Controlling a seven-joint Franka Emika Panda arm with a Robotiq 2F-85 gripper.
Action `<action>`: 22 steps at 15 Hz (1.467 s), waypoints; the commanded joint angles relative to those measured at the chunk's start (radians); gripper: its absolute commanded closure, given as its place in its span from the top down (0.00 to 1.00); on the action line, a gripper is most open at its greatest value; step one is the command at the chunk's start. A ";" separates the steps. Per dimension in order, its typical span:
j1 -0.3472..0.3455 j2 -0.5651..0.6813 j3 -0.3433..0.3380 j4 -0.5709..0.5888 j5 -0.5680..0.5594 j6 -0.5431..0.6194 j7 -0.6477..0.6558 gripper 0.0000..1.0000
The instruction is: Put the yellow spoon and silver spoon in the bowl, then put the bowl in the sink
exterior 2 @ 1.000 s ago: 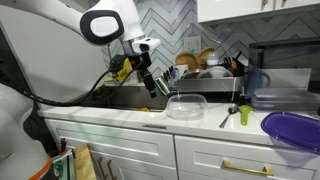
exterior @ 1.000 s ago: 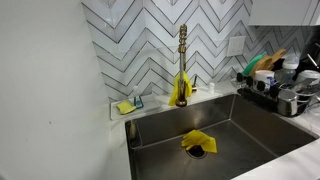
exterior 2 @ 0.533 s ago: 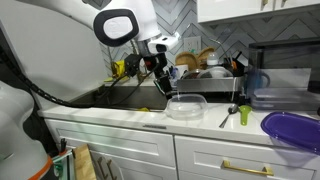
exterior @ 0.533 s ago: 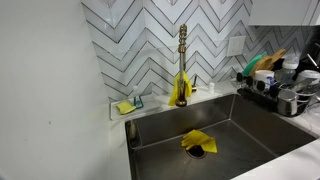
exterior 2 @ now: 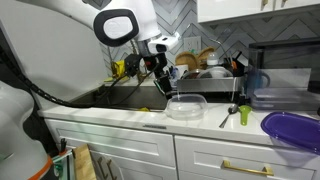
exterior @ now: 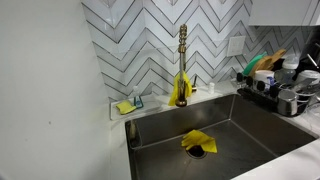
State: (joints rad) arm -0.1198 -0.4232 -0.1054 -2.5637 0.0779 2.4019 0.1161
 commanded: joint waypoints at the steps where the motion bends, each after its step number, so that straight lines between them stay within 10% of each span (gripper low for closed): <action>1: -0.004 0.000 0.004 0.002 0.002 -0.003 -0.002 1.00; 14: 0.001 0.076 -0.231 0.242 0.151 -0.203 -0.464 1.00; 22: -0.031 0.120 -0.245 0.281 0.120 -0.233 -0.472 1.00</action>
State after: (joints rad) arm -0.1238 -0.3497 -0.3317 -2.3271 0.2061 2.2093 -0.3224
